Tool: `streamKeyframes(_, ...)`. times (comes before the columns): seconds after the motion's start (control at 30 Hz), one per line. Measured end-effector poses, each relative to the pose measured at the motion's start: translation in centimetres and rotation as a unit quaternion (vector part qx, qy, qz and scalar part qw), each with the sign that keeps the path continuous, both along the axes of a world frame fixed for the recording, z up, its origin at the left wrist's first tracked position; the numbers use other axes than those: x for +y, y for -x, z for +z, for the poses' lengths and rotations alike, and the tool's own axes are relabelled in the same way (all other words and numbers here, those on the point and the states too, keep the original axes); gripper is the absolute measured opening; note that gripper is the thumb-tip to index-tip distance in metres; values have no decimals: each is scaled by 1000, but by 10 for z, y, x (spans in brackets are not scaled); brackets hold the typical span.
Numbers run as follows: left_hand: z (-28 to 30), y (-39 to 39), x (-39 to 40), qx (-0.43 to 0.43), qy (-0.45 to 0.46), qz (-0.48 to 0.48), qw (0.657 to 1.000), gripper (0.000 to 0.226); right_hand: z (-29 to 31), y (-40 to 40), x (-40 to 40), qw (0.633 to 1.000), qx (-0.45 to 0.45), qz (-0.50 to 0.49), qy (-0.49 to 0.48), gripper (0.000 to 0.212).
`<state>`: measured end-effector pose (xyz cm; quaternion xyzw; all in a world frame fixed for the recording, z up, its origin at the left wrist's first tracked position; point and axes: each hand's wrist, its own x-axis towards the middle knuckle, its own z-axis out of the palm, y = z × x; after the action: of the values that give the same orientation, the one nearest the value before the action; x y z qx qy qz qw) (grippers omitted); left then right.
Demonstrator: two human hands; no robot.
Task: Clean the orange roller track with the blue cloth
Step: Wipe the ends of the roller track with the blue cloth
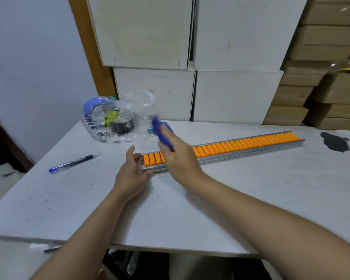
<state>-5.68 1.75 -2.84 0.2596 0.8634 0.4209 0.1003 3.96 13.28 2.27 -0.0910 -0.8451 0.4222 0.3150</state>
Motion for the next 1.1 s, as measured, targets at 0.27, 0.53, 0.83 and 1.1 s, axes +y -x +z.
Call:
streamKeyframes(0.27, -4, 6, -4, -3, 1, 16, 1000, 53, -48, 32, -4, 945, -155, 67, -279, 37)
streamKeyframes(0.53, -5, 4, 0, -3, 1, 8, 1000, 79, -49, -15, 66, 958, -157, 3, -239, 40)
streamKeyframes(0.83, -9, 5, 2, 11, 2, -8, 1000, 81, -40, -98, 187, 938, -230, -205, -161, 40)
streamKeyframes(1.1, -14, 9, 4, 21, -3, 0, 1000, 82, -33, -136, 289, 850, -339, -391, -97, 30)
